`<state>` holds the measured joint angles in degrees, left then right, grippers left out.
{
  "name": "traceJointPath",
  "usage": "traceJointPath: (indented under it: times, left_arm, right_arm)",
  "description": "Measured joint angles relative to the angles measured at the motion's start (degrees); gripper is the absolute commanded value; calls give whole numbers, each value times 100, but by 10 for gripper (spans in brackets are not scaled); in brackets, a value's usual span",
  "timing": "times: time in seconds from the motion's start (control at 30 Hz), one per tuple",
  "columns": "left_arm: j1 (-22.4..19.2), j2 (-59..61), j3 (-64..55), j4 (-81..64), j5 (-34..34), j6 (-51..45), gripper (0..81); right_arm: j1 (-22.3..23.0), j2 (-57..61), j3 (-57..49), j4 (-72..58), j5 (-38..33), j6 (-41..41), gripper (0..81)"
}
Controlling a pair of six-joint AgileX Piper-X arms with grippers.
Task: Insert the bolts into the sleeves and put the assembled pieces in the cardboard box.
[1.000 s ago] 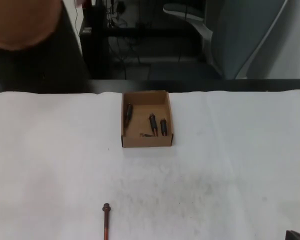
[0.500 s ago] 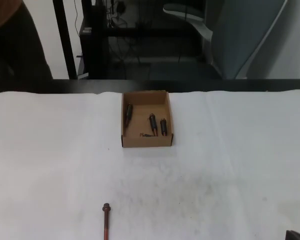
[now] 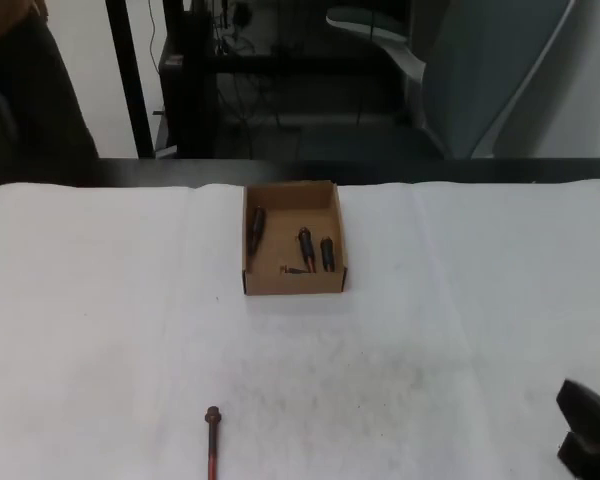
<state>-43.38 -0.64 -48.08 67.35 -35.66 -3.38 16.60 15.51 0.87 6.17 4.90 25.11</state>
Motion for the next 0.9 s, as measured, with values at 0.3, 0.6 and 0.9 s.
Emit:
traceJointPath:
  times: [0.3, 0.6, 0.9]
  left_arm:
    - [0, 0, 0, 0, 0, 0, 18]
    - [0, 0, 0, 0, 0, 0, 18]
    - [0, 0, 153, 0, 130, 0, 18]
  right_arm:
    - [0, 6, 0, -617, -366, 1931, 18]
    - [0, 6, 0, -617, -1780, 2294, 196]
    - [0, 6, -26, -912, -3453, 3313, 581]
